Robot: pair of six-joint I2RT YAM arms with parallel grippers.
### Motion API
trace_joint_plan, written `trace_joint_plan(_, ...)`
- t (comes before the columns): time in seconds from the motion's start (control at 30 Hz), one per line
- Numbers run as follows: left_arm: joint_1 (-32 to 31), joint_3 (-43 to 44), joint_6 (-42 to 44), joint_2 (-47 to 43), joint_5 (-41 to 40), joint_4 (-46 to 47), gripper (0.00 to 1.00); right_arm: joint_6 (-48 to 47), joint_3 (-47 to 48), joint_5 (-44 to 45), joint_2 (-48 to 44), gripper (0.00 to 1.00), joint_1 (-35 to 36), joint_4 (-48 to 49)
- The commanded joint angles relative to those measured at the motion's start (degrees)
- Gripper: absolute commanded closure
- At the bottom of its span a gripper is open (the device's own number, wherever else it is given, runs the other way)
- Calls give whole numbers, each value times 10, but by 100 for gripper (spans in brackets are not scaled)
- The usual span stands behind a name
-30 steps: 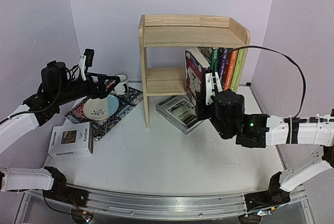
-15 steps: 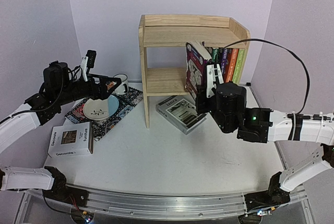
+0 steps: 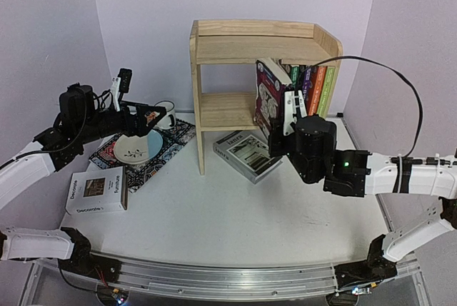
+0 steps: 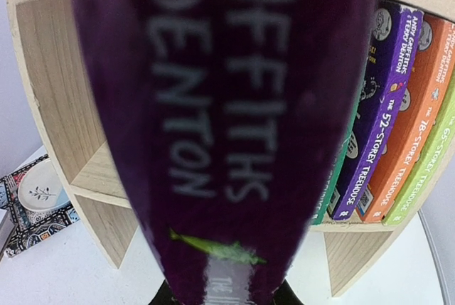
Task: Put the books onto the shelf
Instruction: Place the book on the shelf.
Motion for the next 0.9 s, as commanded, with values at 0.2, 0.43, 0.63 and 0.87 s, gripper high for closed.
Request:
trace_joint_plan(0.2,0,13,5,-6,8,11,1,4,-35,12,-1,100,-11,111)
trace_joint_plan(0.43,0,13,7,-6,7,11,1,2,-33,15,7,100,-11,112)
trace_joint_plan(0.63,0,11,7,-8,8,11,1,-3,-15,26,11,100,-11,95)
trace_joint_plan(0.87,0,11,3,-6,11,11,1,0,8,34,17,100,-11,60)
